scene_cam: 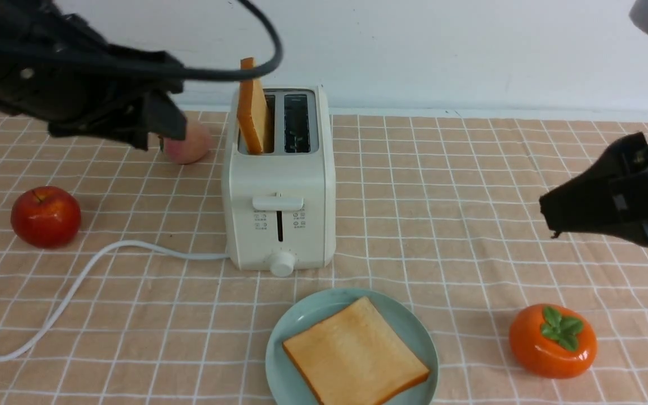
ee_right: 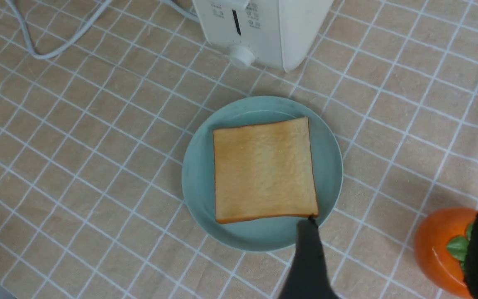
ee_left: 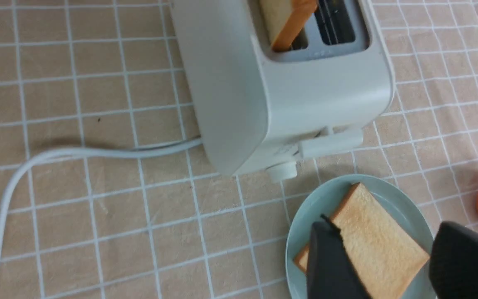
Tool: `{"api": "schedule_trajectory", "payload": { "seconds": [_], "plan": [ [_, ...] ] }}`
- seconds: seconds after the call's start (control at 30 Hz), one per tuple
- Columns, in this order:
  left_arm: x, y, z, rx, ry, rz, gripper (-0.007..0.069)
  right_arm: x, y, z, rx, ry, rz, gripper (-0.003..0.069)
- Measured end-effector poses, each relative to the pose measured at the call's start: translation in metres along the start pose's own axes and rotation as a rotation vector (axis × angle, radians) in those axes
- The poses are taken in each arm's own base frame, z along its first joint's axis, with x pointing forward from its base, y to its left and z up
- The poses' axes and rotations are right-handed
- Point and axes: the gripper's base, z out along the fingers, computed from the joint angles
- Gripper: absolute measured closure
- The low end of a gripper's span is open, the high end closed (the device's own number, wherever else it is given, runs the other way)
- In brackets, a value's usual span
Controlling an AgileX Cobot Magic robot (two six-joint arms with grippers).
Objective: Take toasted bread from bread machine on light coffee tablecloth place on plate.
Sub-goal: 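Reach for a toast slice standing in the toaster with the left gripper, then place the slice of bread on the plate with the left gripper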
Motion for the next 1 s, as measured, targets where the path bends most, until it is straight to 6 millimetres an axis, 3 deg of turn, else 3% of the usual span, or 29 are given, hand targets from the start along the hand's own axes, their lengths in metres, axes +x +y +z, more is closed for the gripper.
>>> {"api": "schedule_trajectory", "payload": {
  "seconds": [0.07,0.3,0.33,0.4,0.43,0.5,0.53,0.63,0.7,0.77,0.83,0.87,0.9,0.93,0.97,1.0],
  "plan": [
    [-0.008,-0.005,0.01,-0.03,0.017,-0.002,0.0263,0.0,0.0,-0.001,0.001,-0.001,0.0,0.0182],
    [-0.064,-0.024,0.096,-0.254,-0.063,-0.099,0.0229,0.011,-0.002,0.009,0.002,0.058,0.011,0.0182],
    [-0.063,-0.024,0.1,-0.259,-0.056,-0.096,0.0229,0.011,-0.002,0.009,0.002,0.057,0.011,0.0182],
    [-0.071,-0.023,0.134,-0.28,-0.054,-0.104,0.0235,0.014,-0.003,0.01,0.001,0.076,0.012,0.0182],
    [-0.071,-0.022,0.141,-0.284,-0.05,-0.102,0.0239,0.014,-0.003,0.01,0.0,0.078,0.013,0.0182],
    [-0.071,-0.02,0.155,-0.291,-0.037,-0.093,0.0256,0.014,-0.002,0.01,-0.003,0.08,0.015,0.0182],
    [-0.069,-0.018,0.166,-0.3,-0.018,-0.089,0.0292,0.014,-0.002,0.01,-0.006,0.083,0.016,0.0182],
    [-0.069,-0.017,0.17,-0.304,-0.015,-0.084,0.0416,0.016,-0.002,0.01,-0.01,0.1,0.018,0.0182],
    [-0.072,-0.019,0.158,-0.298,-0.032,-0.082,0.0525,0.017,-0.002,0.01,-0.01,0.108,0.018,0.0182],
    [-0.075,-0.022,0.143,-0.289,-0.054,-0.074,0.0534,0.017,-0.002,0.01,-0.009,0.109,0.017,0.0182],
    [-0.081,-0.03,0.107,-0.258,-0.103,-0.056,0.0529,0.017,-0.002,0.01,-0.004,0.11,0.014,0.0182],
    [-0.081,-0.031,0.103,-0.255,-0.108,-0.054,0.0529,0.017,-0.002,0.01,-0.003,0.11,0.014,0.0182],
    [-0.083,-0.039,0.066,-0.202,-0.143,-0.053,0.0529,0.017,-0.003,0.01,0.008,0.111,0.008,0.0182],
    [-0.083,-0.041,0.056,-0.189,-0.157,-0.05,0.0529,0.017,-0.003,0.01,0.009,0.111,0.007,0.0182],
    [-0.08,-0.054,0.006,-0.087,-0.204,-0.046,0.0529,0.017,-0.005,0.01,0.021,0.109,0.0,0.0182],
    [-0.078,-0.058,-0.017,-0.044,-0.23,-0.03,0.0529,0.016,-0.005,0.01,0.025,0.106,-0.002,0.0183]
  ]
}}
